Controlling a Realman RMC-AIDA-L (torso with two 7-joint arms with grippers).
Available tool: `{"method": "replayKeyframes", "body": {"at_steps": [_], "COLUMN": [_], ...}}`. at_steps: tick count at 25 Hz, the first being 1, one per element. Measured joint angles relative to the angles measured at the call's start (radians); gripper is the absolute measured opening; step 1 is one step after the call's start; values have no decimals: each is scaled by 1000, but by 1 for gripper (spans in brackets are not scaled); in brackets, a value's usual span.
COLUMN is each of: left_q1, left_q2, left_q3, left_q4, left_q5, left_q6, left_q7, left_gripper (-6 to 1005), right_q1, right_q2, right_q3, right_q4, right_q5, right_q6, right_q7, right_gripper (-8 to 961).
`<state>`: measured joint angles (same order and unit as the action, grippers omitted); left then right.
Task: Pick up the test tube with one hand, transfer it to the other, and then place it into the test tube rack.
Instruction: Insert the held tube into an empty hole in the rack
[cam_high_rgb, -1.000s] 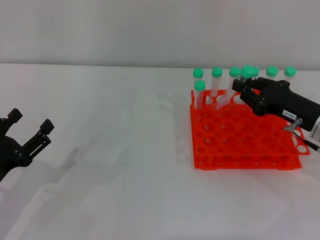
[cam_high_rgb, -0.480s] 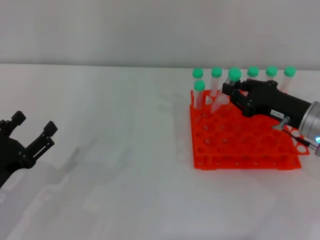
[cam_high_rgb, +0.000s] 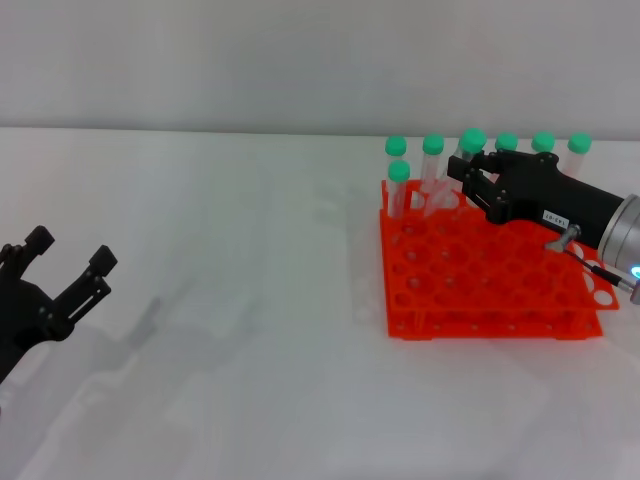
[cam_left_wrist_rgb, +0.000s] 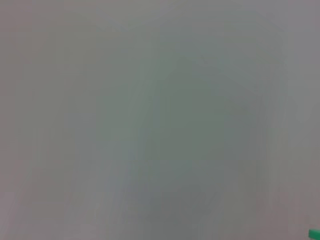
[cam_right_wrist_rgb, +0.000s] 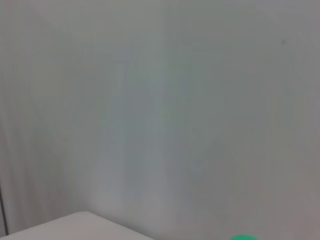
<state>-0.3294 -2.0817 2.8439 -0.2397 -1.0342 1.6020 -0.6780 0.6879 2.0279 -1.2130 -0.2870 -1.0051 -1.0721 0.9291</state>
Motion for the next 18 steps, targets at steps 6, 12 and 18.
{"method": "replayKeyframes", "body": {"at_steps": [6, 12, 18], "left_q1": [0, -1, -1], "left_q2": [0, 0, 0], "left_q3": [0, 0, 0], "left_q4": [1, 0, 0], "left_q5": [0, 0, 0], "left_q6": [-1, -2, -2], "left_q7": [0, 0, 0], "left_gripper": [893, 893, 893], "right_q1": [3, 7, 18], "right_q2": [0, 0, 0], "right_q3": [-3, -5, -46], "right_q4": [0, 0, 0], "right_q5": [10, 13, 13], "right_q6": [21, 26, 52], "right_q7": [-18, -39, -45], "right_gripper": [205, 205, 206]}}
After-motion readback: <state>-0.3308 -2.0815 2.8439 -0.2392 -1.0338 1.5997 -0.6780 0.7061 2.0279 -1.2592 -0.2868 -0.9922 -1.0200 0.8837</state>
